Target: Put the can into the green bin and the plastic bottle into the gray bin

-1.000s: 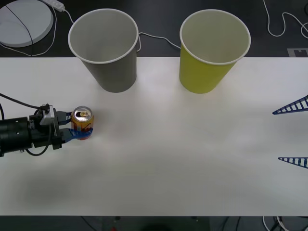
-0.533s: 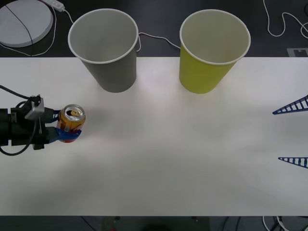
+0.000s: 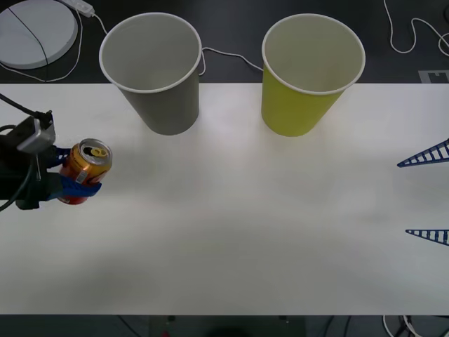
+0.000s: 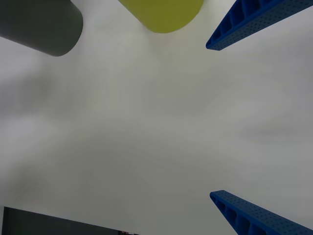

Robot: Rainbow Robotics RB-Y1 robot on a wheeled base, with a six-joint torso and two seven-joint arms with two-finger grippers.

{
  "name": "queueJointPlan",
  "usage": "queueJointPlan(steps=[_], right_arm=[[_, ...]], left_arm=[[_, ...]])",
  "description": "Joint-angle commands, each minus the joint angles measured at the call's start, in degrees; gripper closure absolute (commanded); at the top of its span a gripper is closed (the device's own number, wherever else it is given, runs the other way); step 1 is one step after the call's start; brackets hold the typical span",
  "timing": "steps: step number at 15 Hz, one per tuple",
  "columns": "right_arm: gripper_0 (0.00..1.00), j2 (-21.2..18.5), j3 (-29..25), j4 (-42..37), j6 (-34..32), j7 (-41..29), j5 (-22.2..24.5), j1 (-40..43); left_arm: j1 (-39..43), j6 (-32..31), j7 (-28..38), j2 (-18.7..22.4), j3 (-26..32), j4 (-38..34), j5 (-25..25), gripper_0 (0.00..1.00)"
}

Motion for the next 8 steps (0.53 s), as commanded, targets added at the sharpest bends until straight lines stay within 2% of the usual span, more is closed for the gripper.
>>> queueJointPlan(steps=[1, 5, 8], right_arm=[[0.0, 0.0, 0.0, 0.0, 0.0, 0.0, 0.0, 0.0], [0.0, 0.0, 0.0, 0.0, 0.0, 0.0, 0.0, 0.0], [0.0, 0.0, 0.0, 0.0, 0.0, 0.0, 0.0, 0.0]], left_arm=[[-0.4, -0.1, 6.8, 4.6, 1.1, -3.8, 0.2, 0.99], [-3.1, -1.1, 16.2, 9.9, 1.7, -10.6, 1.0, 1.0], [-9.3, -6.8, 24.4, 10.7, 1.7, -13.5, 1.7, 1.0]])
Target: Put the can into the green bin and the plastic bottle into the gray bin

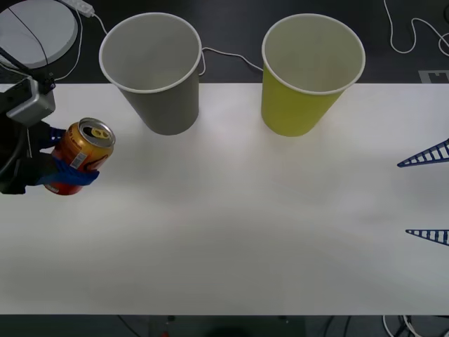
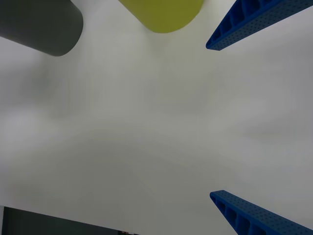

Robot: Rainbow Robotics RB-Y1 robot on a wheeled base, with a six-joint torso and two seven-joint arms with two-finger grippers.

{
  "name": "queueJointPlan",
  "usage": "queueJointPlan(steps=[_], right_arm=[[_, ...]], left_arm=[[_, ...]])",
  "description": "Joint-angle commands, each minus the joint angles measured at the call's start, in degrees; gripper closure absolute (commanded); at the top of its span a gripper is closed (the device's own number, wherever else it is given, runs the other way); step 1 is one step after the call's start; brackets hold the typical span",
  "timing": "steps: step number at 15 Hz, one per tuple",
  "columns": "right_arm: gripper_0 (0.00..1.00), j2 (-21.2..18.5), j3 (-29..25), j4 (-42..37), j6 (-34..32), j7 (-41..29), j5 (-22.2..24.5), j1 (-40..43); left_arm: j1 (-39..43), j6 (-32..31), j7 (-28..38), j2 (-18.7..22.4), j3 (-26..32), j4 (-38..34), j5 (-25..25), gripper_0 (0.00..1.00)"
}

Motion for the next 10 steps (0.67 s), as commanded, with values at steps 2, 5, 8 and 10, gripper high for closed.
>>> queueJointPlan(steps=[2, 5, 8, 10], right_arm=[[0.0, 0.0, 0.0, 0.0, 0.0, 0.0, 0.0, 0.0], [0.0, 0.0, 0.0, 0.0, 0.0, 0.0, 0.0, 0.0], [0.0, 0.0, 0.0, 0.0, 0.0, 0.0, 0.0, 0.0], [0.0, 0.0, 0.0, 0.0, 0.0, 0.0, 0.0, 0.0]], left_arm=[[-7.5, -3.6, 10.5, 1.6, -1.1, -3.7, 0.5, 0.99], [-17.8, -3.7, 17.9, 3.3, -8.9, -4.0, 0.3, 0.99], [-29.5, -3.7, 21.2, 3.1, -18.3, -0.6, -0.1, 0.98], [-39.0, -3.7, 21.3, 2.5, -26.6, 3.7, -0.1, 0.98]])
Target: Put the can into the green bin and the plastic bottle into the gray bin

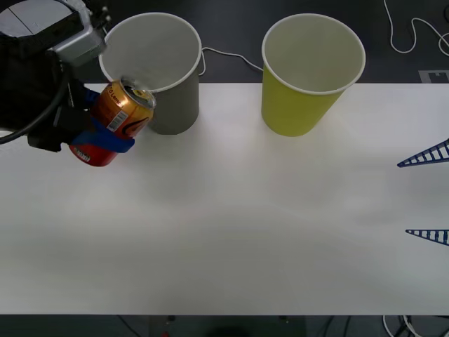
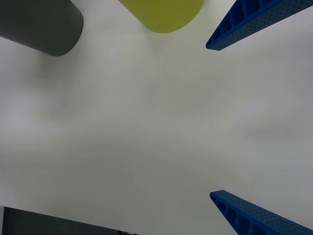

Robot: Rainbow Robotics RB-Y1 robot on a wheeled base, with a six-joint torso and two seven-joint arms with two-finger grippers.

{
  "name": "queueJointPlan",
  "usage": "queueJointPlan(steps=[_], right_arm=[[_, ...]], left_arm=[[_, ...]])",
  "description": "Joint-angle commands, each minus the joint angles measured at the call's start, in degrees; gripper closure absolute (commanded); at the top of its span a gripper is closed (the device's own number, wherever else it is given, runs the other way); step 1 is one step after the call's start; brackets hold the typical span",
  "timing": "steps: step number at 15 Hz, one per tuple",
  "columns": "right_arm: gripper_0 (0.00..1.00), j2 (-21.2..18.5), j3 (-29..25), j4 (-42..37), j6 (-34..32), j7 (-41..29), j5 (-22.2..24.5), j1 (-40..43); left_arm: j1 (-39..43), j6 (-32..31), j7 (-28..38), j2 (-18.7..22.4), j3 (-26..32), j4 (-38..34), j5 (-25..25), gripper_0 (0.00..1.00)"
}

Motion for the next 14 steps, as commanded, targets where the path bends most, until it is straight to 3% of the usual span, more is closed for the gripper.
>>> queueJointPlan(steps=[1, 9, 14], right_arm=[[0.0, 0.0, 0.0, 0.0, 0.0, 0.0, 0.0, 0.0], [0.0, 0.0, 0.0, 0.0, 0.0, 0.0, 0.0, 0.0], [0.0, 0.0, 0.0, 0.0, 0.0, 0.0, 0.0, 0.0]], left_arm=[[-12.7, 0.1, 0.0, -2.0, -10.9, 6.7, 0.3, 0.98], [-42.5, 0.9, 2.4, -14.4, -34.4, 26.9, 0.0, 0.98], [-58.0, 3.1, 3.5, -26.2, -46.1, 41.1, -0.1, 0.97]])
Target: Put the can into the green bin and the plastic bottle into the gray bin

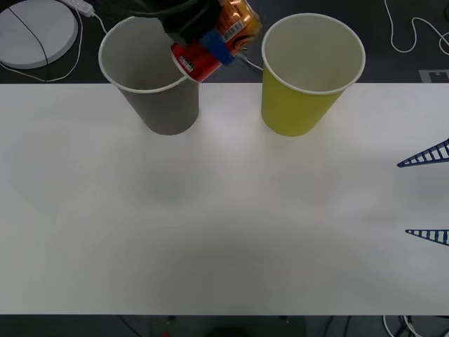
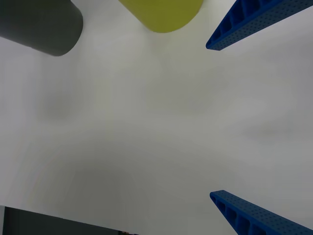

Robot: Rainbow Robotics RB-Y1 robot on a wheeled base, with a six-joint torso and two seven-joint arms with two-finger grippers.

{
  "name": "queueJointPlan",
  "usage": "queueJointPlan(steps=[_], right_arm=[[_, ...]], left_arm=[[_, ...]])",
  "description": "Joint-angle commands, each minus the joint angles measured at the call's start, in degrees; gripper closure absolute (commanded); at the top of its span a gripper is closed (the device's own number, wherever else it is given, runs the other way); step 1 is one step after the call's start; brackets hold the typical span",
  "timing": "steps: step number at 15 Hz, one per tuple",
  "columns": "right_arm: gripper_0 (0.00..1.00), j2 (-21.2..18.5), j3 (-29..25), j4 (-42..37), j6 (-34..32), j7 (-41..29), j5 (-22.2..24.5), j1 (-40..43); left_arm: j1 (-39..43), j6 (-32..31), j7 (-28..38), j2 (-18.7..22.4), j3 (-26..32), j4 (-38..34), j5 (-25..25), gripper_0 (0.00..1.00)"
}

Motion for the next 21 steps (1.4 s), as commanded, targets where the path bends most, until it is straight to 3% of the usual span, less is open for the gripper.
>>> queueJointPlan(steps=[1, 5, 9, 13, 21], right_arm=[[0.0, 0.0, 0.0, 0.0, 0.0, 0.0, 0.0, 0.0], [0.0, 0.0, 0.0, 0.0, 0.0, 0.0, 0.0, 0.0], [0.0, 0.0, 0.0, 0.0, 0.0, 0.0, 0.0, 0.0], [0.0, 0.0, 0.0, 0.0, 0.0, 0.0, 0.0, 0.0], [0.0, 0.0, 0.0, 0.0, 0.0, 0.0, 0.0, 0.0]], left_arm=[[-5.7, 2.1, 0.0, -7.2, -3.8, 8.9, 0.2, 0.97], [-9.6, 6.5, -0.4, -18.6, -4.7, 24.0, 0.0, 0.99], [-13.0, 9.4, -2.1, -27.3, -4.9, 37.1, -0.8, 0.99], [-16.0, 12.3, -2.1, -31.8, -10.1, 43.3, -1.1, 0.99], [-16.3, 18.2, -2.1, -37.8, -10.1, 51.9, -2.0, 0.99]])
